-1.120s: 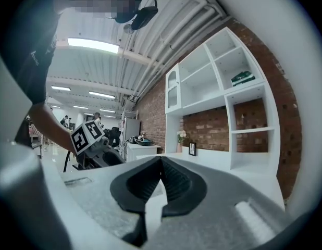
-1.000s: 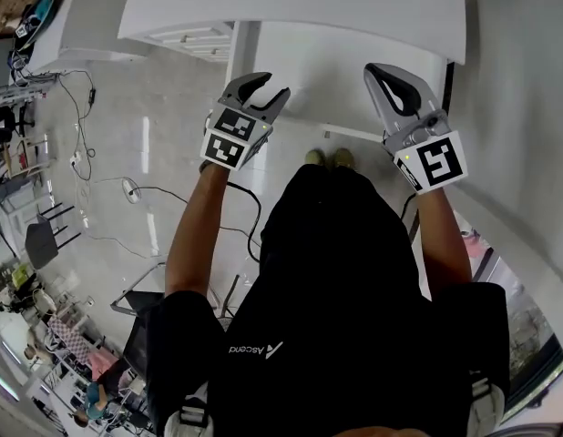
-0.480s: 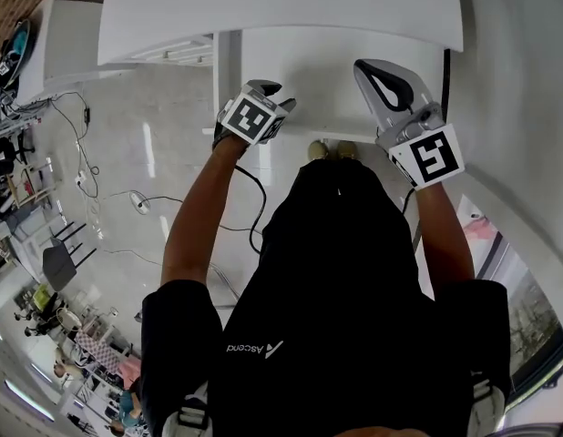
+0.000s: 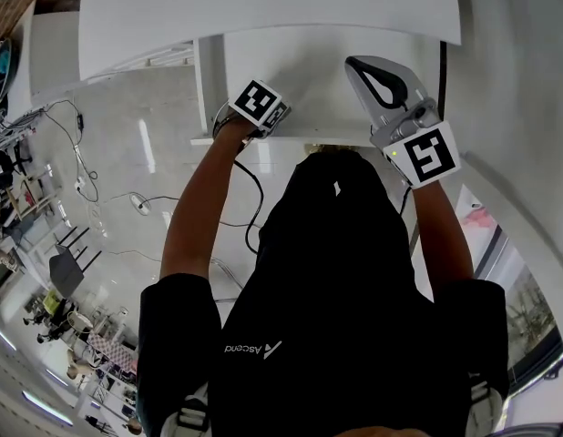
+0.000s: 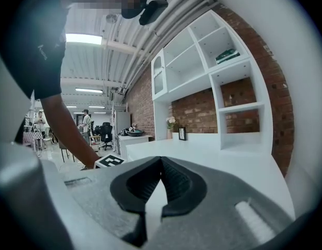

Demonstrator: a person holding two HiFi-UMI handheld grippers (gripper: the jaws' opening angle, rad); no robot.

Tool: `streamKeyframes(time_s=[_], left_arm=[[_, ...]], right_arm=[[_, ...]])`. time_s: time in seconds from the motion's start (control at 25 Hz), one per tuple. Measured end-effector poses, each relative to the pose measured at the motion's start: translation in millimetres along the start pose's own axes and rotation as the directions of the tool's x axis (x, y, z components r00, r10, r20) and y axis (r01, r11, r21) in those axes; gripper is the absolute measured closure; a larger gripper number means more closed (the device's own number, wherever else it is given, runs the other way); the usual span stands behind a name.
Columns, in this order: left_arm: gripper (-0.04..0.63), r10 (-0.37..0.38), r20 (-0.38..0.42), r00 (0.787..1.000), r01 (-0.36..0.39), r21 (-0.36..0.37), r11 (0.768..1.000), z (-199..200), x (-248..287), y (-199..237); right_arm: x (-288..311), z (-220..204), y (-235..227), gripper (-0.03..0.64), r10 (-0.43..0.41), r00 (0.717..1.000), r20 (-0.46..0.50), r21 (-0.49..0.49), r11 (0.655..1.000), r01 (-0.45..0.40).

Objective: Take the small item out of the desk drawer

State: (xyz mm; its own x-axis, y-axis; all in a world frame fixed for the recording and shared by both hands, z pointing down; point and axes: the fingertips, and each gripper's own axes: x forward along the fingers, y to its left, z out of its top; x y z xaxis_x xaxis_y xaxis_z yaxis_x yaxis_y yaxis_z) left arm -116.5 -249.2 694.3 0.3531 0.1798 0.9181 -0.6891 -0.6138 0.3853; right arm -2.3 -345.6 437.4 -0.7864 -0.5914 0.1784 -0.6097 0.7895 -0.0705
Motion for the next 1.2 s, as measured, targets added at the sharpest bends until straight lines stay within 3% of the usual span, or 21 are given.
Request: streamKeyframes(time_s=[0.44, 0.6, 0.96, 1.2], left_arm=[[0.417, -0.050, -0.128, 0.990, 0.047, -0.028, 0.998, -2, 31, -4], [0.417, -0.056, -0.136, 0.989, 0.052, -0.030, 0.998, -1, 37, -5], [0.428, -0.047, -0.084, 0.995, 0.042, -0.063, 0.997, 2, 27, -2], [0.428, -0.006, 0.095, 0.995, 0.013, -0.074, 0.997, 20, -8, 0]], right_arm=[[1, -16, -24, 0.617, -0.018, 1.000, -0.009, 0.022, 1.000, 0.018], [-1, -22, -28, 0.617, -0.018, 1.000, -0.014, 0.041, 0.999, 0.019], [1, -19, -27, 0.617, -0.014, 1.000, -0.005, 0.041, 0.999, 0.014], [1, -12, -16, 0.617, -0.008, 1.000, 0.012, 0.031, 1.000, 0.008]])
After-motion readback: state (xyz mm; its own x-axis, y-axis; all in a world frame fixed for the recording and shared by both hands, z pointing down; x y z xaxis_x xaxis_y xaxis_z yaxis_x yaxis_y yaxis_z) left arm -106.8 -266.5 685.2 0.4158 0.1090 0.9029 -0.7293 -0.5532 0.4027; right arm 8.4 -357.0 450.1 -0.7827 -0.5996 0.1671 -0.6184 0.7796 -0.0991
